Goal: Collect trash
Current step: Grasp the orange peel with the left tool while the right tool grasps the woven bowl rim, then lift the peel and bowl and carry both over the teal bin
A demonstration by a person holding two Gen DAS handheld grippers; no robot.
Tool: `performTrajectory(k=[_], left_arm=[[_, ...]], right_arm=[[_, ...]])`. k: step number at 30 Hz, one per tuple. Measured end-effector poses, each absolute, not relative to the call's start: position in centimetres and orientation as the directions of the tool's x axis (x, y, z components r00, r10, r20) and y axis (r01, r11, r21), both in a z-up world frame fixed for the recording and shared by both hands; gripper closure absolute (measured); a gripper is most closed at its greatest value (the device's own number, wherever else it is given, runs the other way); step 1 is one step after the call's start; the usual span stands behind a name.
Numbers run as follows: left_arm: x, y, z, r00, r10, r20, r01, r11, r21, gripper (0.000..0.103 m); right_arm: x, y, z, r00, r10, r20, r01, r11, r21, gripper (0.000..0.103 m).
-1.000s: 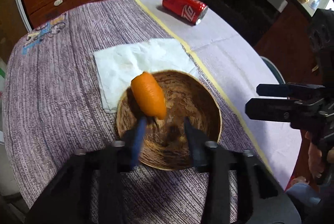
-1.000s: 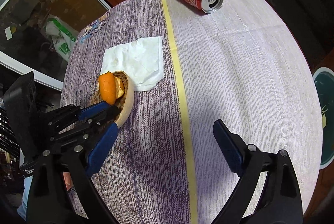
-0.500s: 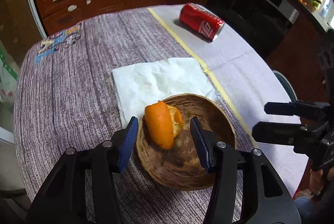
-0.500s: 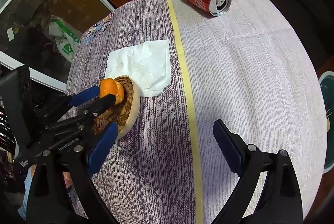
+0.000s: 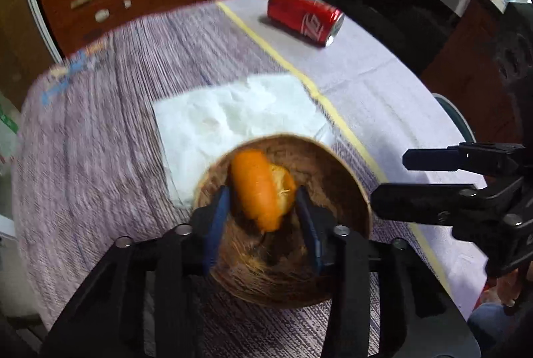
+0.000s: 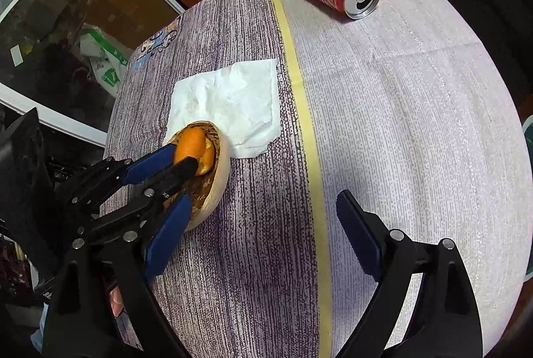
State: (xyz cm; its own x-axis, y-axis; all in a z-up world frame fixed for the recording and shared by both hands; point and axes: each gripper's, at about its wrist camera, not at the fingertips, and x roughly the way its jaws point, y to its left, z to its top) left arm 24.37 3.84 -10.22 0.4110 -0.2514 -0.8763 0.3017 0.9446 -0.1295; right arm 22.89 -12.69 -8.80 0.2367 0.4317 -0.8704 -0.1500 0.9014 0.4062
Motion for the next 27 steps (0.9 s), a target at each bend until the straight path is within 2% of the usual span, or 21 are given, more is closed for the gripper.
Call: performTrajectory(k=[2, 3, 6, 9, 17, 18, 20, 21, 22, 24, 27], left_arm=[[24.0, 3.7, -10.3, 0.436, -0.250, -0.865, 0.306, 0.945, -0.119, 0.060], [23.9, 3.5, -10.4, 0.432, -0.258, -0.864, 0.311, 0.942, -0.126, 0.073], [23.5, 3.3, -10.2, 0.440, -0.268, -0.857, 0.309, 0.941, -0.135, 0.081], [22.8, 4.0, -8.8, 0.468, -0.274, -0.840, 0.292, 0.945, -0.145, 0.082], [19.6, 7.8, -6.5, 0.497, -0.286, -0.819, 0.229, 0.954, -0.194, 0.082], [19.5, 7.9, -6.5, 0.495, -0.286, -0.821, 0.225, 0.954, -0.197, 0.082], [19.1, 8.1, -6.8, 0.486, -0.284, -0.826, 0.215, 0.956, -0.201, 0.082], [18.9, 8.1, -6.9, 0.483, -0.281, -0.829, 0.209, 0.957, -0.202, 0.082], [18.7, 8.2, -6.9, 0.480, -0.279, -0.832, 0.206, 0.957, -0.203, 0.082], [18.5, 7.8, -6.9, 0.477, -0.277, -0.834, 0.205, 0.958, -0.201, 0.082], [18.1, 6.8, -6.3, 0.476, -0.281, -0.834, 0.223, 0.955, -0.195, 0.082]], right_arm=[[22.9, -12.6, -8.9, 0.235, 0.434, -0.870, -0.149, 0.900, 0.409, 0.021], [22.9, -12.6, -8.9, 0.237, 0.434, -0.869, -0.151, 0.900, 0.408, 0.023], [23.1, -12.2, -9.0, 0.233, 0.437, -0.869, -0.157, 0.898, 0.410, 0.034], [23.4, -11.8, -9.0, 0.223, 0.460, -0.859, -0.158, 0.887, 0.434, 0.045], [23.7, -9.6, -9.4, 0.198, 0.479, -0.855, -0.202, 0.873, 0.443, 0.047], [23.8, -9.2, -9.7, 0.191, 0.481, -0.856, -0.202, 0.872, 0.445, 0.052], [23.8, -8.7, -10.5, 0.172, 0.501, -0.848, -0.203, 0.861, 0.467, 0.071], [23.7, -8.3, -10.7, 0.168, 0.504, -0.847, -0.205, 0.859, 0.470, 0.085], [23.6, -8.3, -10.8, 0.172, 0.498, -0.850, -0.205, 0.862, 0.464, 0.090], [23.2, -8.7, -10.7, 0.183, 0.502, -0.846, -0.195, 0.862, 0.469, 0.096], [22.7, -10.2, -9.7, 0.217, 0.491, -0.844, -0.181, 0.870, 0.459, 0.096]])
